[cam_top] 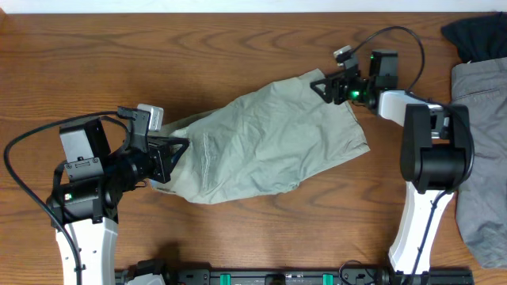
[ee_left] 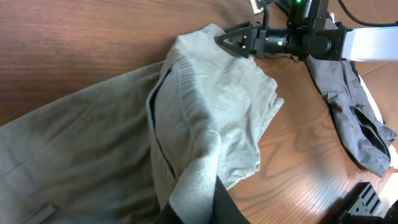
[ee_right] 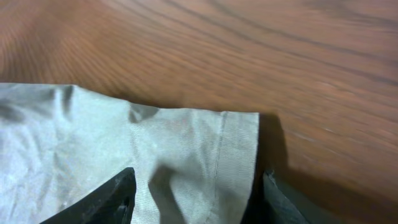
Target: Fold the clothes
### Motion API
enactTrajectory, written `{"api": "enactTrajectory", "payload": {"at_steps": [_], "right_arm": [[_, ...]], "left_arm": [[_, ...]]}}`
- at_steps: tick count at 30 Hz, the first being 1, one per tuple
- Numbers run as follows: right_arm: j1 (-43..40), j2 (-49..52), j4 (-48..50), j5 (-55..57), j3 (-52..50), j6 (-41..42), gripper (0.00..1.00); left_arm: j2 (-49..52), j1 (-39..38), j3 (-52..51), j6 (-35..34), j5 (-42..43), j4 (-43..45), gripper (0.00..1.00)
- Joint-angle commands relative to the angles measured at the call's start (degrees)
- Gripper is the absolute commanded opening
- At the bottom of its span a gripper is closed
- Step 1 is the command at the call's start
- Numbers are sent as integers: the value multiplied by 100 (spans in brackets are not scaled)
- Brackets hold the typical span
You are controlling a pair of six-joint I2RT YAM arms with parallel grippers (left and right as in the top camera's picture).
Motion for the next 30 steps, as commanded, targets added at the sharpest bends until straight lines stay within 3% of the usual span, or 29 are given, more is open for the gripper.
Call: {"api": "enactTrajectory", "payload": {"at_steps": [1,3,4,6,11,20,30], "right_arm": [[114,289,-122,251,-13,-105,57],[111,289,-195,308,-13,-105,45],[109,289,-203,306,-13,-105,23],[83,289,-197,306,-11,-105,11],[-83,146,-199,48,-9,4,6],[-616,-675,-201,-1615,-9,315,5],[-940,-1294,-205,-1729,-9,1178,6]], "left_arm": [[-52,24,26,111,120,-17,6],[-52,24,26,111,120,-20,6],[-52,24,26,111,120,-26,6],[-52,24,26,114,118,-50,6],[-52,24,26,116,118,-61,6],[-52,26,26,122,107,-13,6],[-52,26,26,122,98,271,6]]}}
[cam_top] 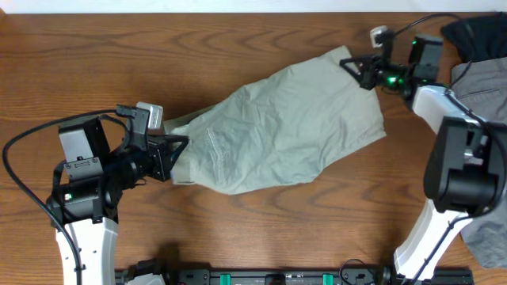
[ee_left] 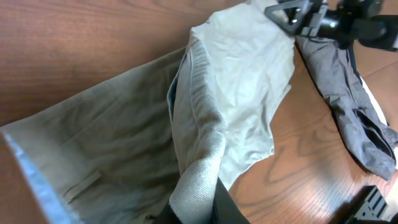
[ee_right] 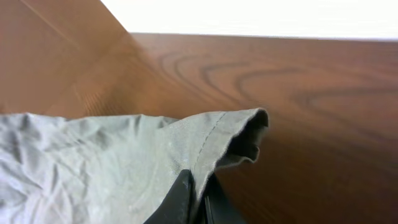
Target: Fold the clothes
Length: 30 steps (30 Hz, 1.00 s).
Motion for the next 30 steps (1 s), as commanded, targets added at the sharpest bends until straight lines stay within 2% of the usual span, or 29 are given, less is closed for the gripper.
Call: {"api": "enactTrajectory", "payload": {"at_steps": [1,4,5,13,14,15,16,17,18,27,28,30], "right_arm": [[-83,-177,-22,-221,17,466,5],[-59,-175,-160,-197,17,459,6],[-48,-175,-184,-199,17,457,9],[103,-175,-214,-199,17,437,8],[120,-175,-212,-197,17,437,23],[140,-175,-214,-190,17,437,31],[155,-175,-238,-151,17,437,28],[168,-175,-289,-70,17,437,11],[181,-175,-339,-2,17,437,2],[205,-175,-756,435,15,179,1],[208,-175,-776,590,17,177,7],[225,-170,-885,1117,15,177,30]], "left_arm": [[-52,26,26,118,96,98,6],[-52,26,26,118,98,140,6],[-52,26,26,118,96,151,6],[-52,24,26,118,96,160,6],[-52,26,26,118,96,160,6],[-52,24,26,118,98,157,6],[-52,24,26,116,98,155,6],[-52,24,26,116,98,155,6],[-52,24,26,116,98,155,6],[-52,24,26,116,98,155,6],[-52,24,26,118,98,157,6],[-52,26,26,118,96,160,7]]}}
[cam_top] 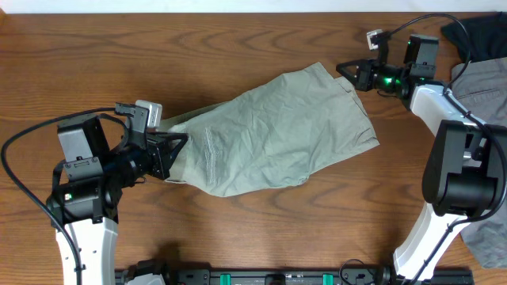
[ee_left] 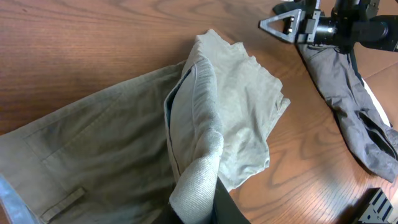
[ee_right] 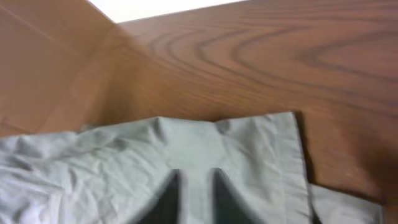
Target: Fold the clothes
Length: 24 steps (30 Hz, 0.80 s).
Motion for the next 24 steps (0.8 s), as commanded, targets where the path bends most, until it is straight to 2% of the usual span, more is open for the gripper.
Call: {"api": "enactTrajectory", "payload": {"at_steps": [1,4,6,10,16,19,24], "right_arm": [[70,-61,-101,920,13,-155,33],[179,33,-166,1447,9,-166,44],[319,166,-164,1464,9,-350,47],[516,350,-70,1508,9,-409,52],[787,404,181,1832,9,-170,59],[907,404,304,2310,9,199,65],[951,417,863,2385,9,162,66]], "left_arm": [[-52,24,26,118,101,24,7],[-52,24,26,109,149,-42,7],[-55,24,26,116,560,-348,6],[-66,24,26,127,826,-713,6],[-105,24,26,238,868,-1123,6],[-105,24,26,310,848,-1064,6],[-105,24,26,308,848,-673,6]]}}
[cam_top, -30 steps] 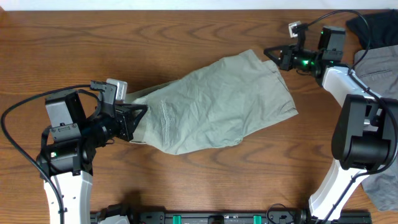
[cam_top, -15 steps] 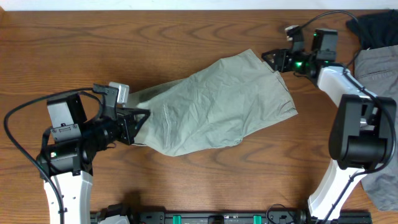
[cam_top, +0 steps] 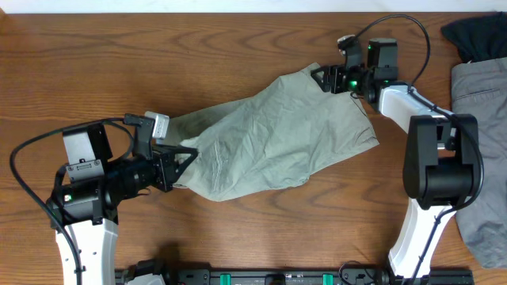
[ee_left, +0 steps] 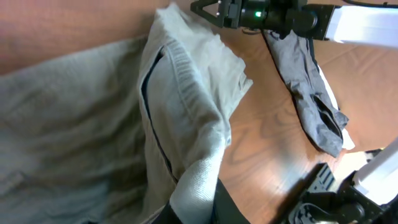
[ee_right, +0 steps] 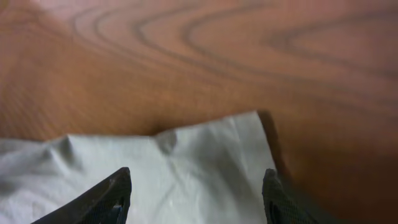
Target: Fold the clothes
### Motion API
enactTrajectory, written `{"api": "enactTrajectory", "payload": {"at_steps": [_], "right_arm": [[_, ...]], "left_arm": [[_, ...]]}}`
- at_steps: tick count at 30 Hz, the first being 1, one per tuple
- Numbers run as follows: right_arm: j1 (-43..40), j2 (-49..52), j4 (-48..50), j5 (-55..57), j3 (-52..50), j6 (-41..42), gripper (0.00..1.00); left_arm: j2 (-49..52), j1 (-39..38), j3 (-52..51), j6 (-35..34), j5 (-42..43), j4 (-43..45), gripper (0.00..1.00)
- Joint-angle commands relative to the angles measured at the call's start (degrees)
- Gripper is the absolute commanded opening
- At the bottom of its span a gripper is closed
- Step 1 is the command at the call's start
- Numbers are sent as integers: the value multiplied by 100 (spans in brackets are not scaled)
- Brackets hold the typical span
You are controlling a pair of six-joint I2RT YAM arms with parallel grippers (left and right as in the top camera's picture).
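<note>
A pale green garment [cam_top: 273, 131] lies slanted across the table's middle. My left gripper [cam_top: 187, 156] is shut on a fold of its lower left end; the left wrist view shows that fold pinched at my left gripper [ee_left: 198, 202], the cloth [ee_left: 186, 81] stretching away from it. My right gripper [cam_top: 321, 77] stands open at the garment's upper right corner. In the right wrist view that corner [ee_right: 211, 149] lies flat between the spread fingers [ee_right: 115, 196] of my right gripper [ee_right: 196, 199].
A grey garment [cam_top: 479, 134] lies along the table's right edge, with a dark one [cam_top: 475, 32] at the far right corner. The grey garment [ee_left: 311, 87] also shows behind the right arm in the left wrist view. Bare wood surrounds the green garment.
My right gripper has moved left from just off the garment's upper right corner to over it, fingers spread. My left gripper has moved right and nearer, still holding, and the left end is more bunched.
First my right gripper was open around the upper right corner. Then it was shut on that corner, farther up and right, with the garment stretched. Then the corner lay released, the gripper clear of it. Now it is open over the corner. The left stayed shut throughout.
</note>
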Motion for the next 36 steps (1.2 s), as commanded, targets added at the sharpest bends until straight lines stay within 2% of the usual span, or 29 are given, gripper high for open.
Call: {"api": "enactTrajectory", "payload": {"at_steps": [1,10,22,31,36], "right_arm": [[33,42,389,245,15,39,66],[39,404,1119,243,17,-101,68],[61,1154,1307,-9,24,-37,66],[13,1224,1099,-1228,22,-42,44],[-162,1193,1093,-1589,24,0,14]], "left_arm": [[-72,24,26,129,142,249,6],[-72,24,26,127,146,511,6],[-72,24,26,39,146,514,6],[-72,24,26,39,144,516,6],[-72,24,26,42,144,522,6]]}}
